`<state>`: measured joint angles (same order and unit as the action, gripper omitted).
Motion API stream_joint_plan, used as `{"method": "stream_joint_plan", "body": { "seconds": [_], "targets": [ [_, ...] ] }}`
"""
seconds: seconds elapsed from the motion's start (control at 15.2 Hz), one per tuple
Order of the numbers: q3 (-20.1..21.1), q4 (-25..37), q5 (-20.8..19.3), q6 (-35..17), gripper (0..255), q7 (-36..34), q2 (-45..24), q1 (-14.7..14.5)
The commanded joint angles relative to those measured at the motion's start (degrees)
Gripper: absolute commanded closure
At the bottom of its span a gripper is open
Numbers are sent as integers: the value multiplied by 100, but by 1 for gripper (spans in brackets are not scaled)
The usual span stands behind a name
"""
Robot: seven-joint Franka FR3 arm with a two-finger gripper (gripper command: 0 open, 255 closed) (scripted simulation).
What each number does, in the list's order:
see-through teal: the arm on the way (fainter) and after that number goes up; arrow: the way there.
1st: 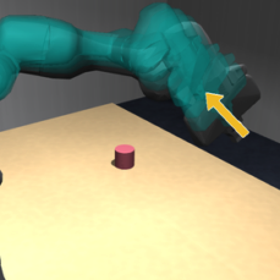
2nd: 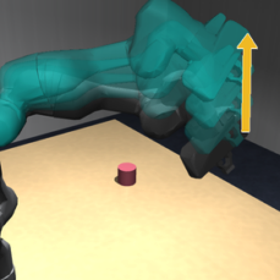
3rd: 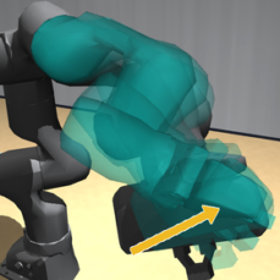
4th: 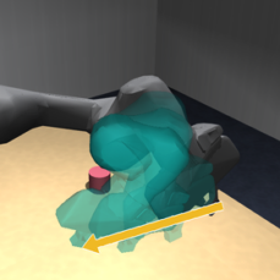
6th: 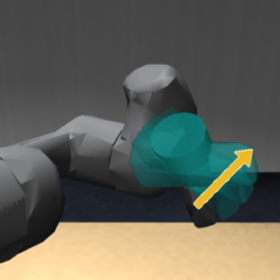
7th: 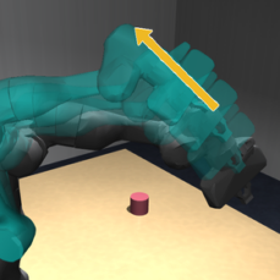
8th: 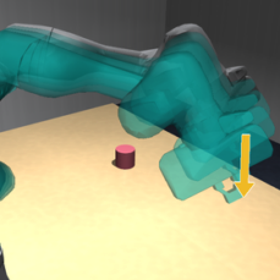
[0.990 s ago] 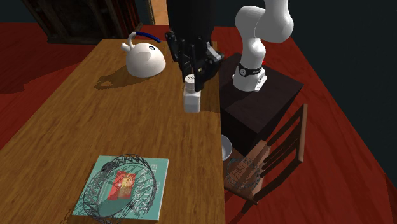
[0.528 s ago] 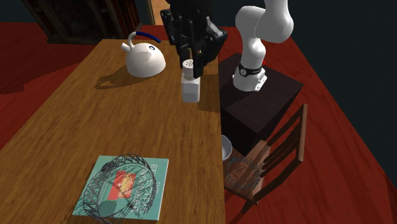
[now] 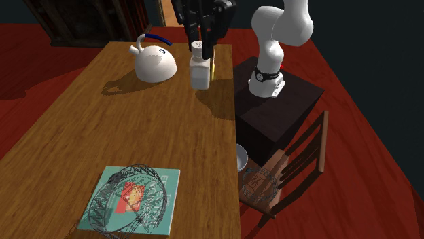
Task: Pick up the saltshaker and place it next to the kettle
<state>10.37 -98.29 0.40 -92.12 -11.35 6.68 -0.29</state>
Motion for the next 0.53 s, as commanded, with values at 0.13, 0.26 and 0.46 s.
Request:
{"method": "stream_joint_plan", "body": {
  "seconds": [0.13,0.26,0.46],
  "targets": [
    [-296,-656,50,-55,255,507,606,192],
    [-456,-939,44,-61,255,757,883,280],
    [-706,-1309,1,-52,255,1132,1262,408]
  ]
}}
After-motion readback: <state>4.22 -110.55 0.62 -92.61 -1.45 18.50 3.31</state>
